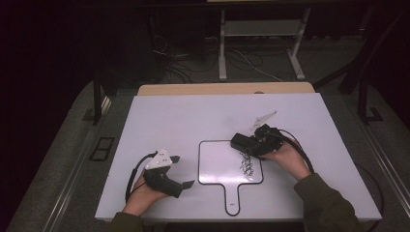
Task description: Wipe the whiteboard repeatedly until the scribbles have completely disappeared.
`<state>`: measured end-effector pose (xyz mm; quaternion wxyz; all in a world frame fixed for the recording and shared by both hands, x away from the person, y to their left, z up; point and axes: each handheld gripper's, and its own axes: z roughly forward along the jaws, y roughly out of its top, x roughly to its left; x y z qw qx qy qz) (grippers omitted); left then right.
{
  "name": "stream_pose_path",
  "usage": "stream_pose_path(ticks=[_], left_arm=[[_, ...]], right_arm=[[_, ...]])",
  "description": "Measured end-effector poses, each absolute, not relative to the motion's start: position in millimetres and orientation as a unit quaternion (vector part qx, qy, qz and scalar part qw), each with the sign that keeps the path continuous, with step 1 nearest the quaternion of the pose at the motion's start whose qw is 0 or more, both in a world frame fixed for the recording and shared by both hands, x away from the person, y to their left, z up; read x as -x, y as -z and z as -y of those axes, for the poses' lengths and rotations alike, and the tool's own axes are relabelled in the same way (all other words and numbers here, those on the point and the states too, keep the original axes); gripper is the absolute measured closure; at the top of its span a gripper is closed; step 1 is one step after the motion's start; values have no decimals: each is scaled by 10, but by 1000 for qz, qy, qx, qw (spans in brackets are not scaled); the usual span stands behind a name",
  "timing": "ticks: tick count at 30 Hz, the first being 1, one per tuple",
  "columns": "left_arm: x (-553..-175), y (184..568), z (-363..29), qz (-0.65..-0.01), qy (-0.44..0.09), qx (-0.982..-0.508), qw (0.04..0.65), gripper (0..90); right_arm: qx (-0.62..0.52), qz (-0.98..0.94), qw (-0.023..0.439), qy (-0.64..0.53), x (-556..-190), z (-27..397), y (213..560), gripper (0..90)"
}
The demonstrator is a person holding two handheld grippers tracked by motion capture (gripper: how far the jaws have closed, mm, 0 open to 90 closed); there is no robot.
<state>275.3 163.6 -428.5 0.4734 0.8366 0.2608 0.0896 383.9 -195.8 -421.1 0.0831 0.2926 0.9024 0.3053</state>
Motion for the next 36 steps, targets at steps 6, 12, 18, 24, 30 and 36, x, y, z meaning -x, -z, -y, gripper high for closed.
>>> stream_pose_path(ticks=[6, 12, 18, 24, 30, 36], left_arm=[[-2754, 4287, -1634, -261, -89, -837, 473, 0], [-2751, 4290, -1629, -261, -87, -837, 473, 0], [-2751, 4291, -1630, -261, -87, -837, 473, 0], [-2752, 4292, -1628, -260, -87, -838, 473, 0], [-2752, 4294, -1626, -259, -85, -839, 471, 0], [-2752, 4293, -1628, -258, -85, -840, 470, 0]], right_arm=[[-289, -908, 74, -295, -3855, 1946, 4248, 387], [-290, -914, 63, -278, -3891, 1928, 4217, 385], [-282, -919, 70, -267, -3908, 1899, 4212, 383], [-281, -921, 63, -263, -3926, 1886, 4219, 377], [-281, -923, 64, -257, -3922, 1862, 4229, 382], [-278, -926, 72, -246, -3918, 1845, 4220, 385]])
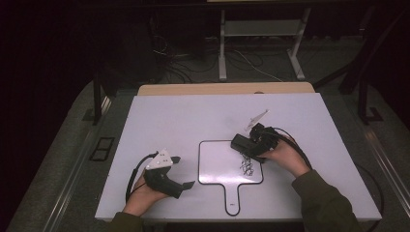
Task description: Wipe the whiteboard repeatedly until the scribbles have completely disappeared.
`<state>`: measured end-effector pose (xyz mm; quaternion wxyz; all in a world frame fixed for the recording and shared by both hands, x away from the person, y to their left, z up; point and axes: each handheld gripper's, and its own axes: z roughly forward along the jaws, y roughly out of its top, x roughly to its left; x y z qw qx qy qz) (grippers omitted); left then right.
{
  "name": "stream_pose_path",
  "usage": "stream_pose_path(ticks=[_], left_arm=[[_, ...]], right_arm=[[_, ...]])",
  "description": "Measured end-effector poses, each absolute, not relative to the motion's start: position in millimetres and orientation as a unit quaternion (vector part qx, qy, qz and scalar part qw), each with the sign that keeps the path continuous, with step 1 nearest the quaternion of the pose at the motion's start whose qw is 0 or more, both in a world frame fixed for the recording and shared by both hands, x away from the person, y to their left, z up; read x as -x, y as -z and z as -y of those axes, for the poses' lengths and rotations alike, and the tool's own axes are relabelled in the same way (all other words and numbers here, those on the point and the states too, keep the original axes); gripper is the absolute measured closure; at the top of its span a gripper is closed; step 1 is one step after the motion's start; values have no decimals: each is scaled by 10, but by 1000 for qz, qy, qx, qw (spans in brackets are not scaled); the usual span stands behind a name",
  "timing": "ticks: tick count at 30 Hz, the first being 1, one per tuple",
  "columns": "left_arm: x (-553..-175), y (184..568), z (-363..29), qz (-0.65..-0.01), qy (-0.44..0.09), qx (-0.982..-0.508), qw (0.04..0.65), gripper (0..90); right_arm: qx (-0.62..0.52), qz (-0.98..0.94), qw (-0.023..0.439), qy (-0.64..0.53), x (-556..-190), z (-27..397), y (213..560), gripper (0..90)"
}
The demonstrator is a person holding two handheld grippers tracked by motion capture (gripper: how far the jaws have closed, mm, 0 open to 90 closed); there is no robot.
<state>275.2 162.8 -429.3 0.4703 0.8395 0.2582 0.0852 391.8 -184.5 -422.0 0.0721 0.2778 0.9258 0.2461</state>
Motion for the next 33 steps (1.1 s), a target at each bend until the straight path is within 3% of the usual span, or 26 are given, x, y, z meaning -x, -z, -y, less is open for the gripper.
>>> stream_pose_path(ticks=[33], left_arm=[[-2740, 4285, -1621, -256, -87, -839, 471, 0]], right_arm=[[-161, -959, 50, -228, -3300, 1587, 4182, 385]])
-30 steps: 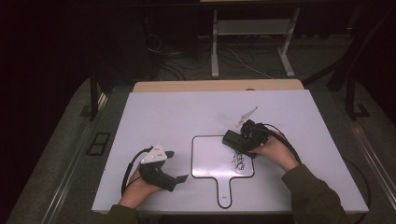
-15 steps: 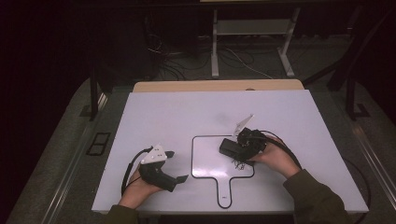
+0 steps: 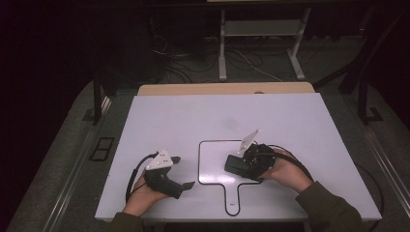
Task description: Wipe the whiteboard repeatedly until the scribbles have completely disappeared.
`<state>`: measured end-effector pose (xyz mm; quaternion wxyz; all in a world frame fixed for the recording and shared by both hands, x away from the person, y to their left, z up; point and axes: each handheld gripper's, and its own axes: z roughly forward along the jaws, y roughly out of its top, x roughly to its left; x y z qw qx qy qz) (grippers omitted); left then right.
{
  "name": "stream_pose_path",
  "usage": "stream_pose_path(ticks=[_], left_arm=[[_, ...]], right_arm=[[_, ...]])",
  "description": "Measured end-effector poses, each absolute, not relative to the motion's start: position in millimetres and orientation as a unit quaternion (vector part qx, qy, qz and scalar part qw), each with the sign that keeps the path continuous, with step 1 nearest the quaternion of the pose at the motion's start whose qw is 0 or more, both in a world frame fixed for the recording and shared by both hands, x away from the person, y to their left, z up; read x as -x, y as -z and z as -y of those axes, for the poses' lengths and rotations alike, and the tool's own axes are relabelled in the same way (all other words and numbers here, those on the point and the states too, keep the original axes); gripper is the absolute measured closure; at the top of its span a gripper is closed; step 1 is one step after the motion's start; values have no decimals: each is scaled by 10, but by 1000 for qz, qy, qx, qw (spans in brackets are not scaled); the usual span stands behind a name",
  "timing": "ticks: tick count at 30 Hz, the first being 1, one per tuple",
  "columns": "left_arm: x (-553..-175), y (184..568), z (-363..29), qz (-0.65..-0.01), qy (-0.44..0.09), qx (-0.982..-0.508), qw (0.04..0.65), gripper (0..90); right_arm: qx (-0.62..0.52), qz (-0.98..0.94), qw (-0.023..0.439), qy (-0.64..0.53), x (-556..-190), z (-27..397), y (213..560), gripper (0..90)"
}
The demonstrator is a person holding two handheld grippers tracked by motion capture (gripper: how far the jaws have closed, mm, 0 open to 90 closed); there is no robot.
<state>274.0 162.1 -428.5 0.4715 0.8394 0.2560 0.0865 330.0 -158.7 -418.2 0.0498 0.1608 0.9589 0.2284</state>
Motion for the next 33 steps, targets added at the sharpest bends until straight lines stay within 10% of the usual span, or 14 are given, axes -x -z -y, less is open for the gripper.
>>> stream_pose_path(ticks=[33], left_arm=[[-2750, 4296, -1622, -256, -85, -841, 469, 0]], right_arm=[[-283, -926, 88, -233, -3966, 1850, 4201, 385]])
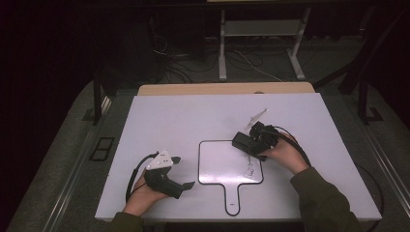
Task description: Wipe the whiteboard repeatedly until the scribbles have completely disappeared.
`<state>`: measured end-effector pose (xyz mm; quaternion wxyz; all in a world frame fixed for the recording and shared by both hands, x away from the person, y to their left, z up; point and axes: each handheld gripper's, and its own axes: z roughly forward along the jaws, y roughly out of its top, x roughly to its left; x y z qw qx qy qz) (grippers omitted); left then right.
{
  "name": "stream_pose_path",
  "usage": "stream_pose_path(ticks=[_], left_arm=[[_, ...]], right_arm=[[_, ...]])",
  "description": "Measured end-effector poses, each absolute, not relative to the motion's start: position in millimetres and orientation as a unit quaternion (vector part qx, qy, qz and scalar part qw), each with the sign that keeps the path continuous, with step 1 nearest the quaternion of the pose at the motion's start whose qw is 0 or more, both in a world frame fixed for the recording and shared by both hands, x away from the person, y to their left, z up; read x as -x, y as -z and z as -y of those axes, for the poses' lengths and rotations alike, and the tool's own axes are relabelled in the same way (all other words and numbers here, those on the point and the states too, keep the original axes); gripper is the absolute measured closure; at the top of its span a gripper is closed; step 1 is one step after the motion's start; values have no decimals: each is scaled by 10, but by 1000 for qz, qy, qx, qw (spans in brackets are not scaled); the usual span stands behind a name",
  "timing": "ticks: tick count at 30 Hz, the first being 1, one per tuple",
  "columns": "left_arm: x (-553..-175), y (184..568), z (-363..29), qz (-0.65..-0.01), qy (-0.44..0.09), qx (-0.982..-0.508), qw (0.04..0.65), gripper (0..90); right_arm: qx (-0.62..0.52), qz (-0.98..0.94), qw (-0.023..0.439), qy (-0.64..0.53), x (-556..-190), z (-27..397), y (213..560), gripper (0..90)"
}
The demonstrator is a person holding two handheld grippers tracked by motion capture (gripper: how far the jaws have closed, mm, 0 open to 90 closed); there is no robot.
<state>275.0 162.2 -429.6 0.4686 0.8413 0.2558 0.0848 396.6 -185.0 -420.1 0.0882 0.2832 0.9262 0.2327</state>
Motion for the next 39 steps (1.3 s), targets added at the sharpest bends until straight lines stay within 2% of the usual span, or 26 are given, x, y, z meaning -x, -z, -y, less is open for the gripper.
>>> stream_pose_path(ticks=[12, 26, 39], left_arm=[[-2749, 4302, -1616, -257, -84, -841, 469, 0], [-2747, 4300, -1621, -256, -83, -841, 469, 0], [-2748, 4304, -1619, -256, -83, -841, 468, 0]], right_arm=[[-291, -925, 106, -222, -3990, 1835, 4194, 386], [-251, -936, 84, -231, -3858, 1570, 4196, 385], [-311, -918, 114, -217, -4042, 1932, 4197, 386]])
